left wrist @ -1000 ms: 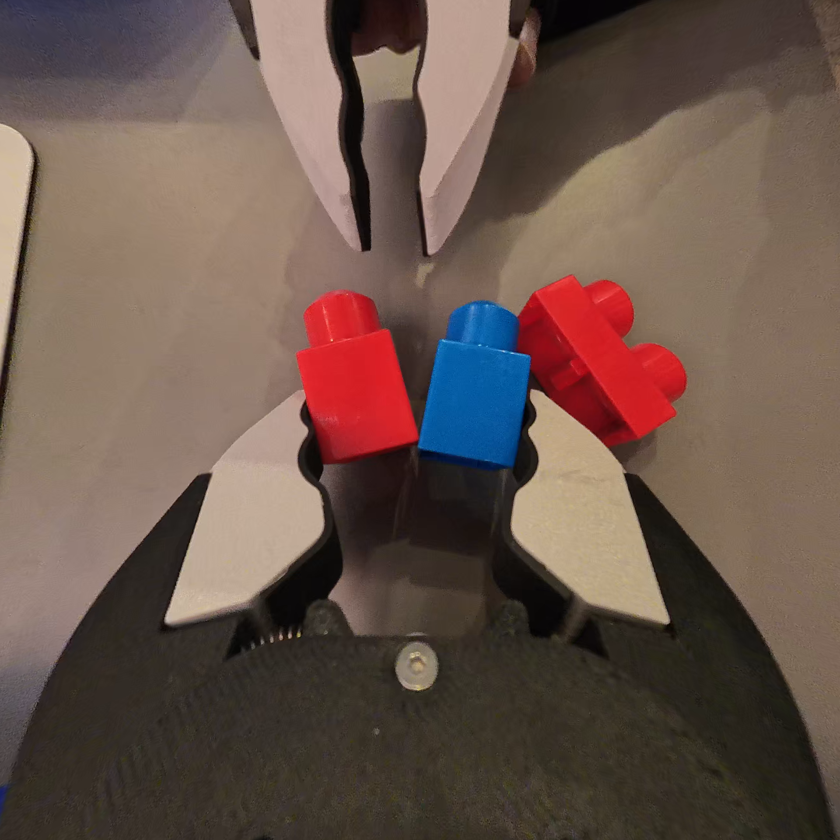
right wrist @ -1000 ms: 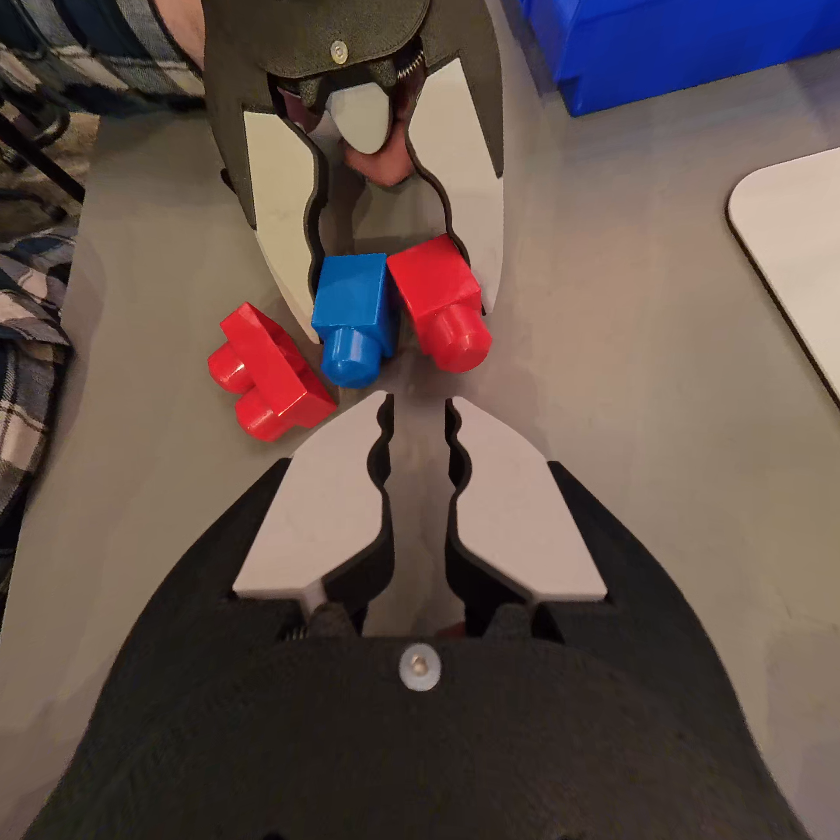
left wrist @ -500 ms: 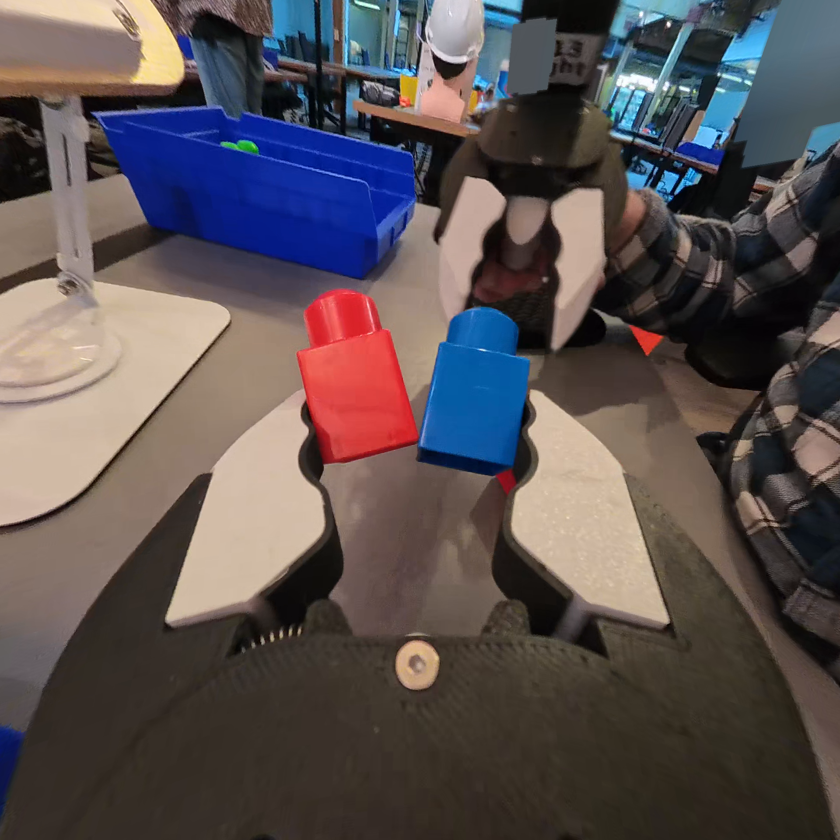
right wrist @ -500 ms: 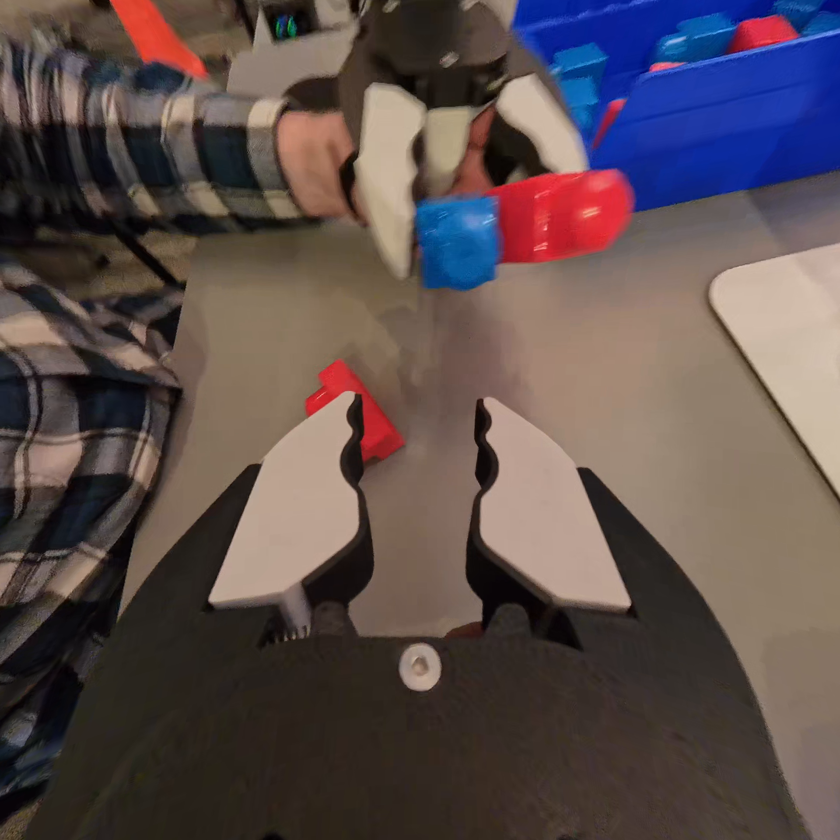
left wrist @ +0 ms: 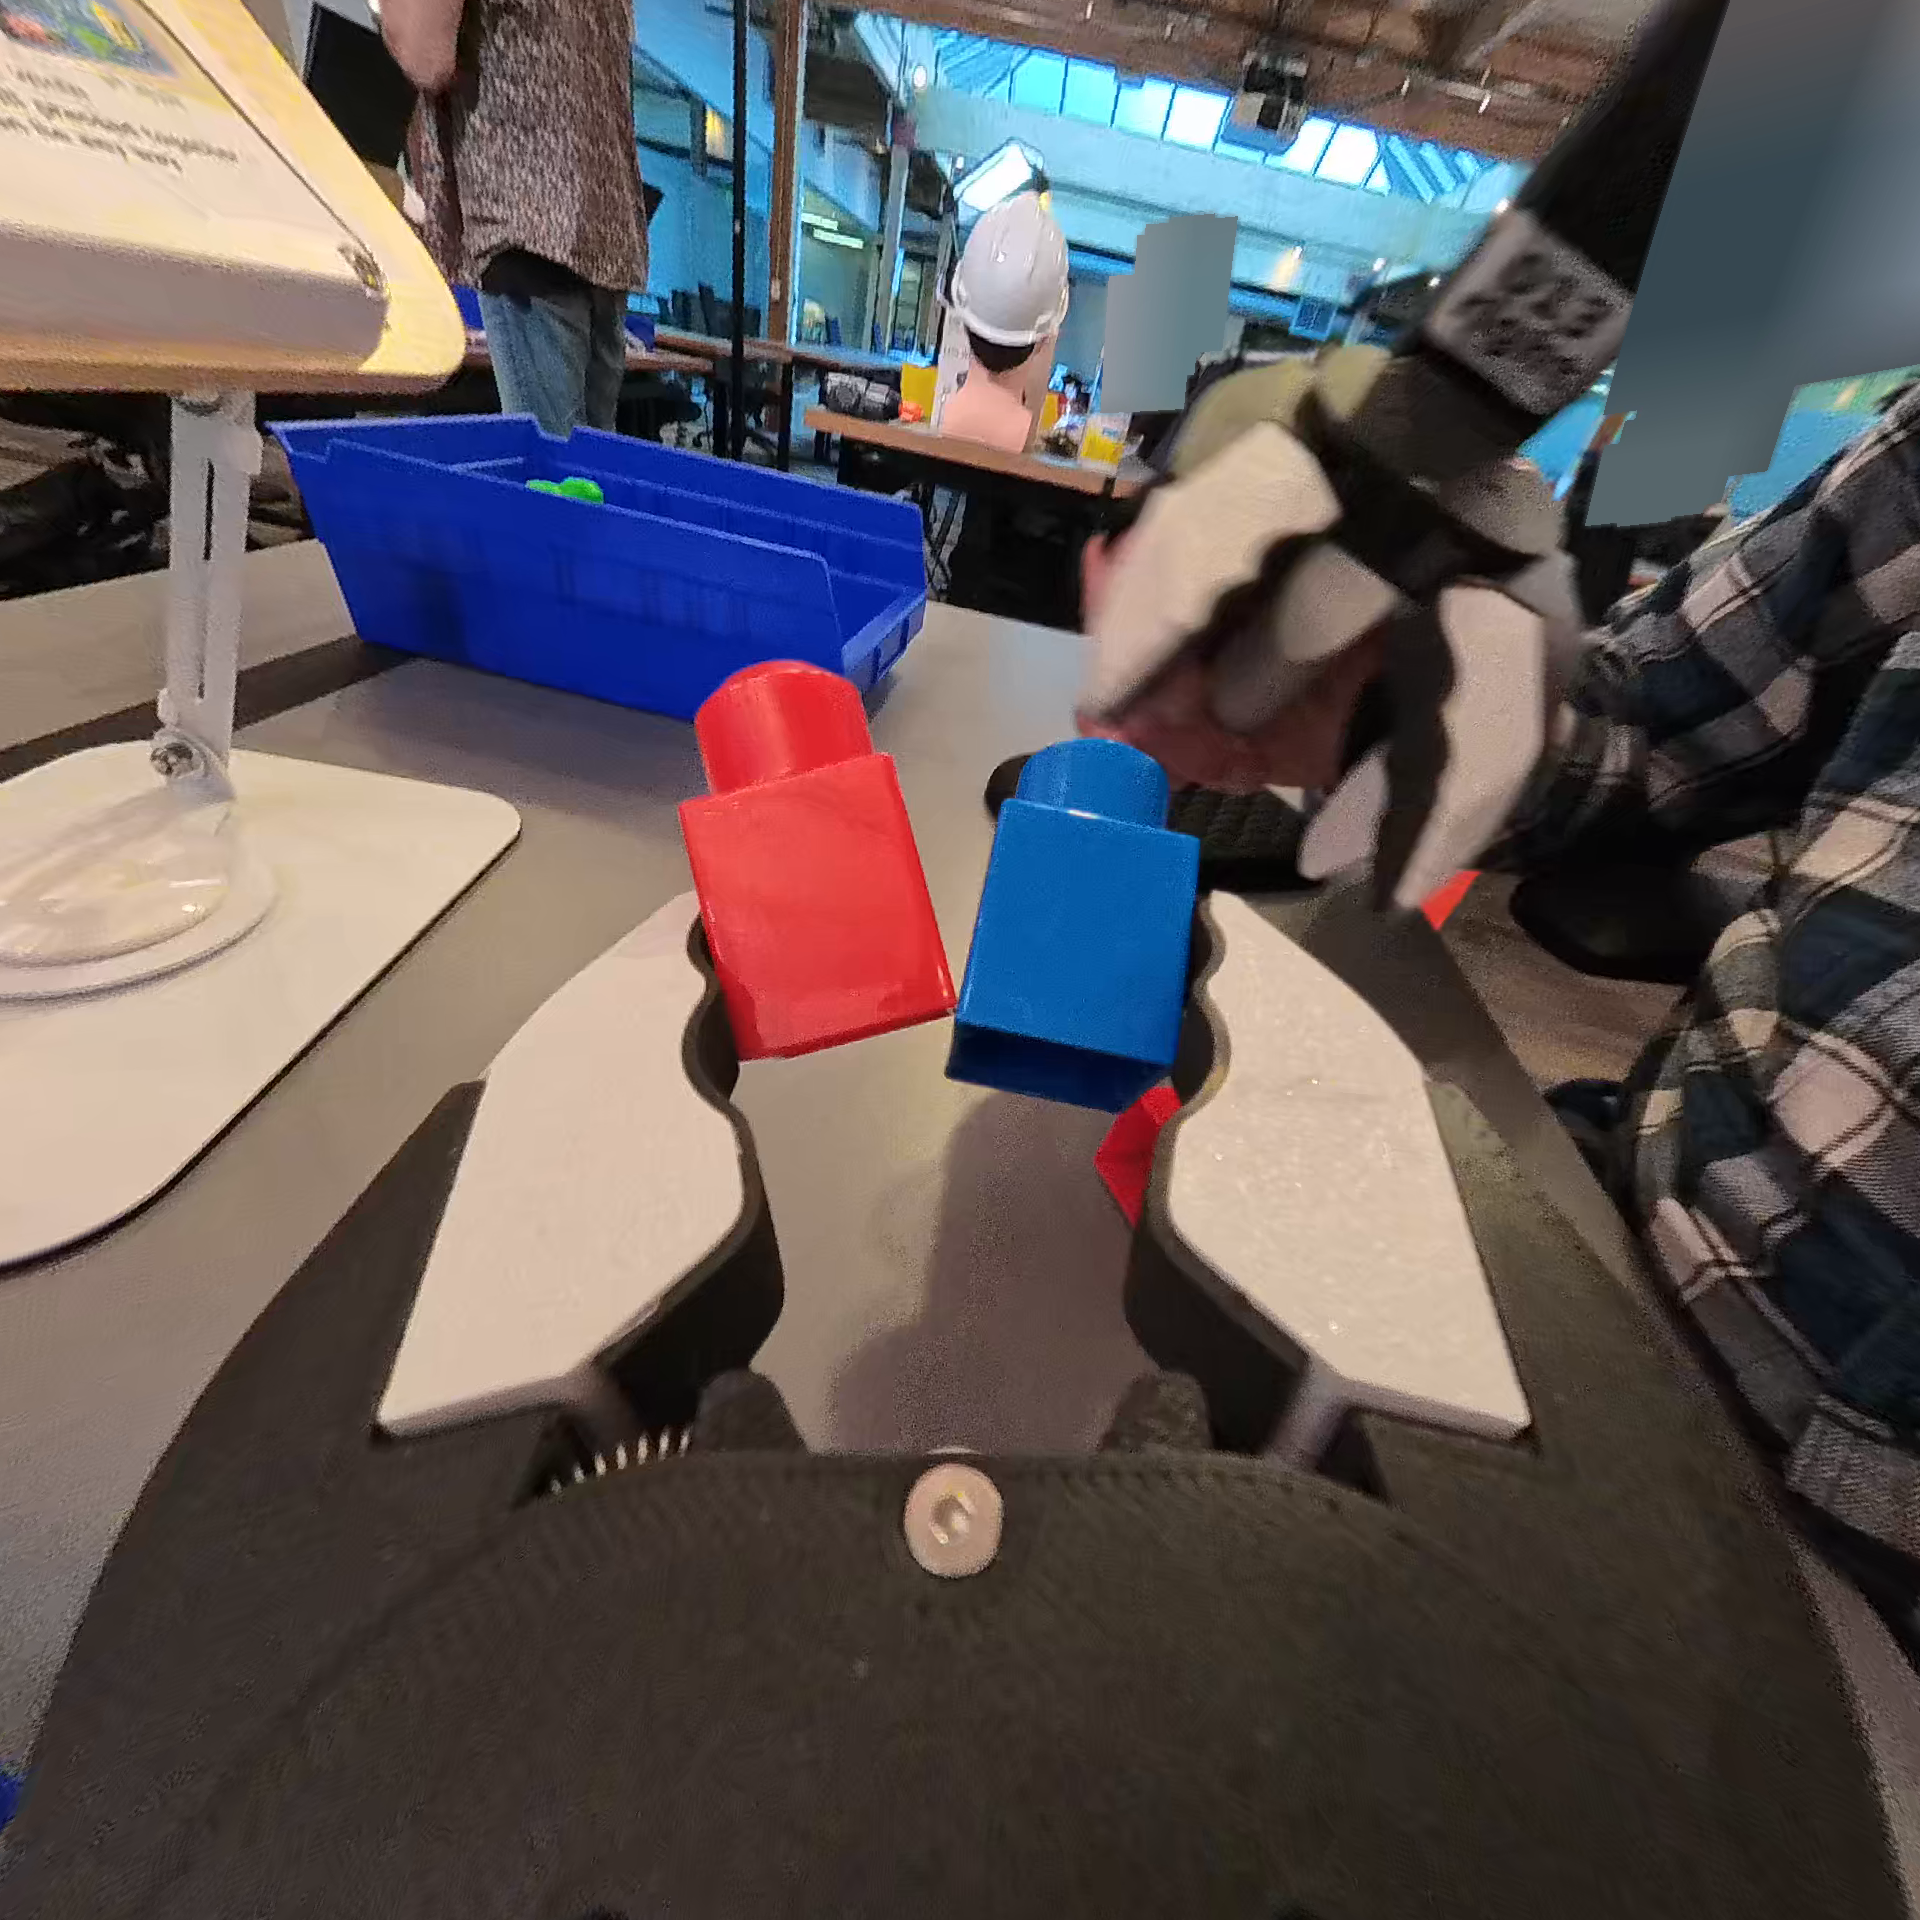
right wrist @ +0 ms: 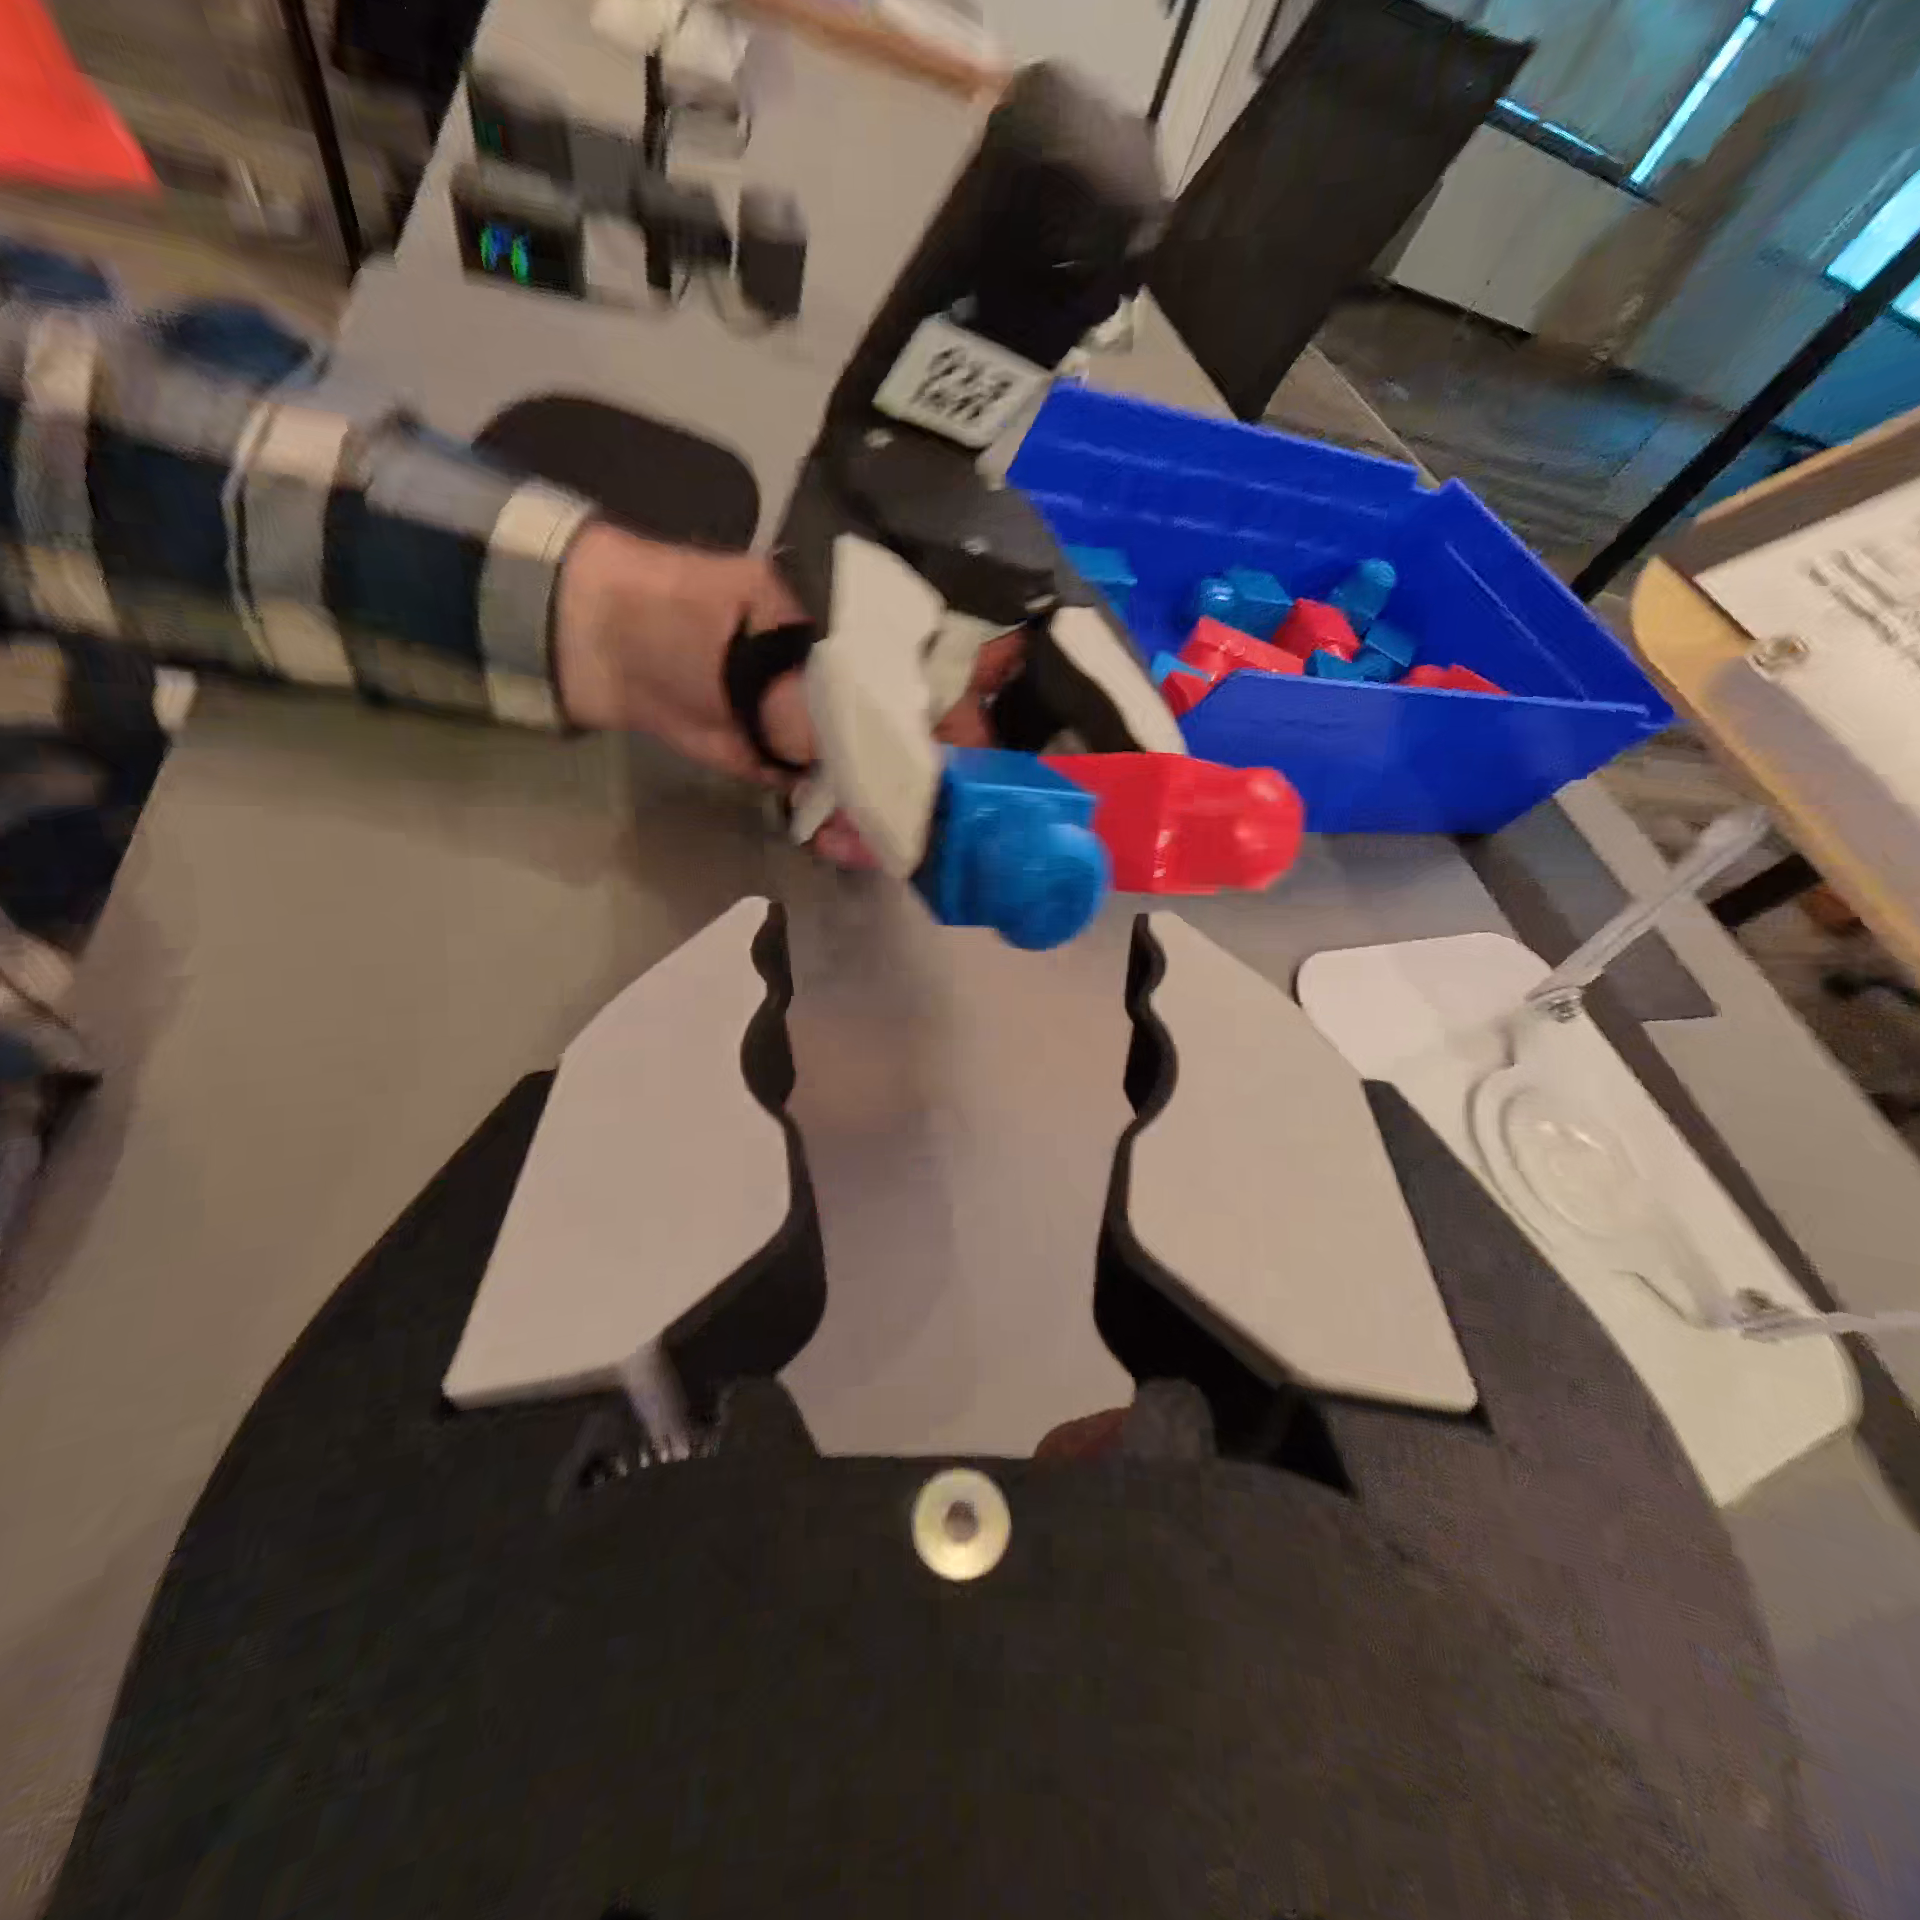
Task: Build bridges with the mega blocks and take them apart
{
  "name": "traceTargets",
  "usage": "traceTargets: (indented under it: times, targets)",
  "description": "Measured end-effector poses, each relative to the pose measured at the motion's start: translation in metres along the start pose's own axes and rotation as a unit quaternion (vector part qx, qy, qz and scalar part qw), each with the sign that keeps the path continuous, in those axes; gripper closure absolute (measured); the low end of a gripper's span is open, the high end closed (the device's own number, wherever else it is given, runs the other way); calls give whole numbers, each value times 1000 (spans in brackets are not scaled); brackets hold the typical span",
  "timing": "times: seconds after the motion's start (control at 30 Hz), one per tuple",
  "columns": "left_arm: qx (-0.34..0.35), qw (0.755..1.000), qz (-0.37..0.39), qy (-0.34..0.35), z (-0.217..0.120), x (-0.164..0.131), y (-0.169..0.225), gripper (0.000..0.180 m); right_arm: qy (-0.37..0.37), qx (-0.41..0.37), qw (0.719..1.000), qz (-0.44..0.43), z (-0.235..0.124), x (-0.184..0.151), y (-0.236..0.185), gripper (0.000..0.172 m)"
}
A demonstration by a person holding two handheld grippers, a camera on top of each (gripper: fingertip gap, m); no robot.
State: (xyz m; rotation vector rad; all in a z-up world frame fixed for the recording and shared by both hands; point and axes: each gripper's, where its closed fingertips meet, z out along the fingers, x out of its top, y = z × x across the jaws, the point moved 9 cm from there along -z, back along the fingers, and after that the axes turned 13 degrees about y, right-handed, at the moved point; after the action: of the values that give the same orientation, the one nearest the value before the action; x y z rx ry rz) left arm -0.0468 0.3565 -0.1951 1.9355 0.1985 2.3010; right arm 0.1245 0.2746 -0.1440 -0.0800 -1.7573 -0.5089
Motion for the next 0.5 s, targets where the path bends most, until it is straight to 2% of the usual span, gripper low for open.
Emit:
traceTargets:
  times: [0.1,0.2,0.27,0.37,0.43,0.5]
  targets:
    - [-12,1000,-10,22,1,3,3,98,32,25,993,114,6,-7,26,112]
    - [-12,1000,-13,17,2,1,3,98,51,50,983,170,12,-20,40,123]
    - [-9,1000,-16,12,1,-2,0,98,45,79,979,183,15,-26,39,139]
    - [5,999,0,-48,2,-10,-2,98,30,108,968,225,15,-41,39,145]
    - [14,993,14,-113,4,-18,-5,98,12,119,962,246,13,-55,40,147]
    - [18,987,29,-159,7,-22,-5,98,-27,130,959,252,15,-68,36,148]
